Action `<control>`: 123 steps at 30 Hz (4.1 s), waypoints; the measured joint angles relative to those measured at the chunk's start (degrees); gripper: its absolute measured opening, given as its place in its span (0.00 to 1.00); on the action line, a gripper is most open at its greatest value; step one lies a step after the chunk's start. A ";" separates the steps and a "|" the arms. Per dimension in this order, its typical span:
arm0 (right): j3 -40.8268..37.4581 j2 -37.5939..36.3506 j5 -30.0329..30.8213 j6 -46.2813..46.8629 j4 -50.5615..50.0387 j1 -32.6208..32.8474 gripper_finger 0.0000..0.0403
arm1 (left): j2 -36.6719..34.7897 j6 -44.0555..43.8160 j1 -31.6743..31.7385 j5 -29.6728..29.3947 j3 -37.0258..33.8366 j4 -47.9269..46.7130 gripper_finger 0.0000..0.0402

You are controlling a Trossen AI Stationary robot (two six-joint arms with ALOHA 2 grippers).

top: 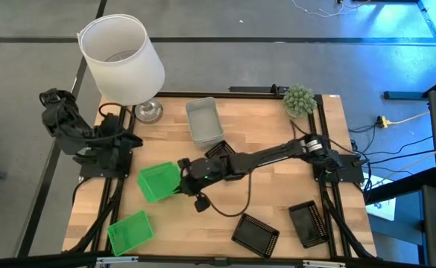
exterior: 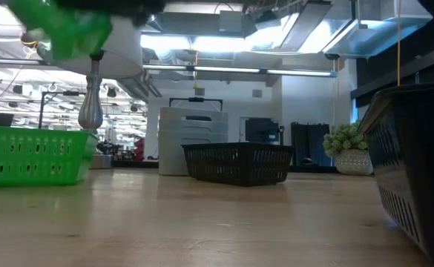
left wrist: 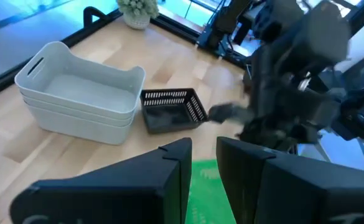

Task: Stack baskets by color
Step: Stack the top right green bin on the middle green bin, then stack the bottom green bin on the top green bins

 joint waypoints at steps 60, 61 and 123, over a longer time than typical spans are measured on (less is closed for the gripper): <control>3.65 6.87 -1.39 -8.79 -18.09 -5.21 0.11 | 0.15 2.64 0.01 0.00 0.00 0.02 0.17; 3.65 6.87 -1.40 -8.80 -18.07 -5.21 0.12 | 0.15 2.64 0.00 0.00 0.00 0.02 0.17; 28.48 -10.84 3.12 1.52 -39.10 8.77 0.17 | 35.11 -17.22 -1.67 53.65 -0.02 -0.83 0.25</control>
